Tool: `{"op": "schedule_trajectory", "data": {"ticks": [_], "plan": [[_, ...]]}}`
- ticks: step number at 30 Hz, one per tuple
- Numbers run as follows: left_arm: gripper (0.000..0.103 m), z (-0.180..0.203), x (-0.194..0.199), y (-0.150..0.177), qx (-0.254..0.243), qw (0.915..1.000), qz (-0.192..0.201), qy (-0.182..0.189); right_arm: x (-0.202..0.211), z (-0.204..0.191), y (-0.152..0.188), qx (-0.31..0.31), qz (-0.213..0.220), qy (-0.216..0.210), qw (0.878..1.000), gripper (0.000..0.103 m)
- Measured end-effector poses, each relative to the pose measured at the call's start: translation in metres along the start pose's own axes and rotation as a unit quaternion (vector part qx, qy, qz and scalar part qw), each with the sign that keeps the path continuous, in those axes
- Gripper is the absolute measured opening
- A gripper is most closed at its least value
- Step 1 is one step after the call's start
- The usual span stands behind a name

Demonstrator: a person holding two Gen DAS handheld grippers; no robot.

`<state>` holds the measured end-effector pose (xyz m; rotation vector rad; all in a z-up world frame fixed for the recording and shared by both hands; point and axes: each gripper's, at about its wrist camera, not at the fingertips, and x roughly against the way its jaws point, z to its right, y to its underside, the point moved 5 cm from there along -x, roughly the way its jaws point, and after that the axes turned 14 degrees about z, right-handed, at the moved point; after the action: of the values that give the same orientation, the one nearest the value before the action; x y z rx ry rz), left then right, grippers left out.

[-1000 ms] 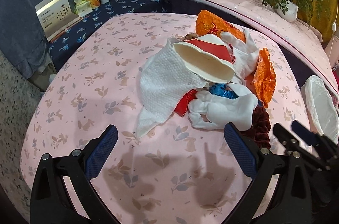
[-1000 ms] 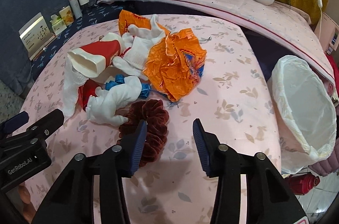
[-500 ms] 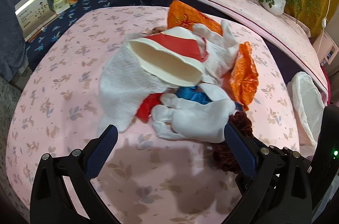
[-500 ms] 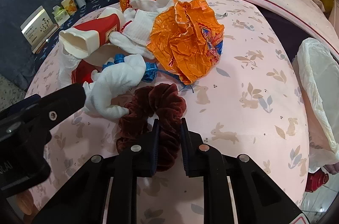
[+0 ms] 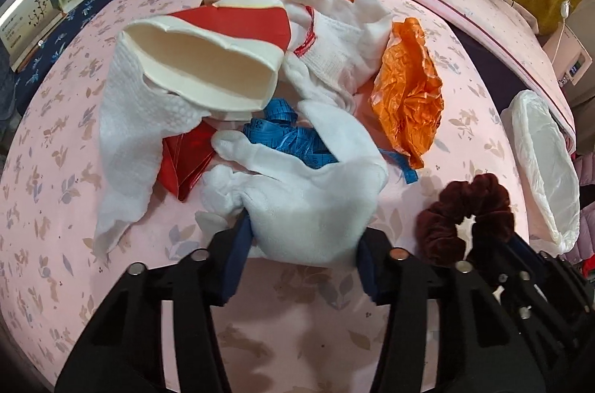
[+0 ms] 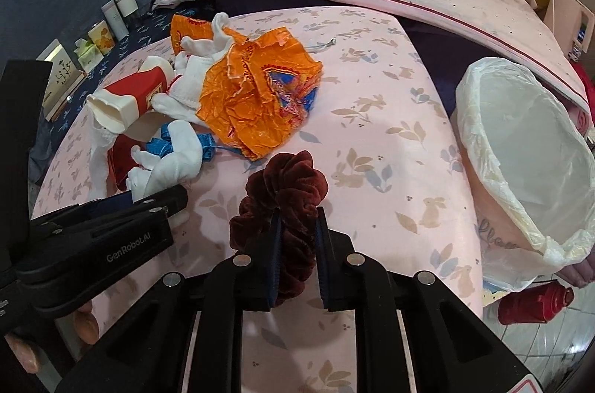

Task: Collect trash
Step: 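Grasp the white glove with the left gripper while the right lifts the scrunchie, then carry both items over the white bin and open both grippers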

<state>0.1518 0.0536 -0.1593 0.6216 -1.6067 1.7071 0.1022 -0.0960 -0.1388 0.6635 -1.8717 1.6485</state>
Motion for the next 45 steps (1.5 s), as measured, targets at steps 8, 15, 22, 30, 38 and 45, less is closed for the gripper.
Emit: {"op": "schedule_trajectory", "data": {"ticks": [8,15,22,30,38,45], "plan": [[0.025,0.021,0.031,-0.009,-0.013,0.9995,0.022,0.020,0.031,0.025,-0.020,-0.020,0.044,0.013,0.999,0.015],[0.024,0.068,0.066,-0.027,-0.047,0.9954,0.059,0.058,0.061,0.052,-0.047,-0.036,0.093,0.031,0.995,0.015],[0.024,0.138,0.084,-0.046,-0.089,0.9848,0.085,0.123,0.089,0.097,-0.074,-0.060,0.141,0.064,0.986,0.015],[0.025,0.216,0.090,-0.054,-0.128,0.9642,0.092,0.213,0.104,0.162,-0.087,-0.096,0.168,0.113,0.975,0.015],[0.026,0.270,0.066,-0.059,-0.139,0.9564,0.069,0.247,0.098,0.213,-0.086,-0.129,0.165,0.146,0.967,0.015],[0.053,0.288,0.049,-0.067,-0.117,0.9589,0.060,0.252,0.090,0.233,-0.088,-0.142,0.161,0.159,0.964,0.023]]}}
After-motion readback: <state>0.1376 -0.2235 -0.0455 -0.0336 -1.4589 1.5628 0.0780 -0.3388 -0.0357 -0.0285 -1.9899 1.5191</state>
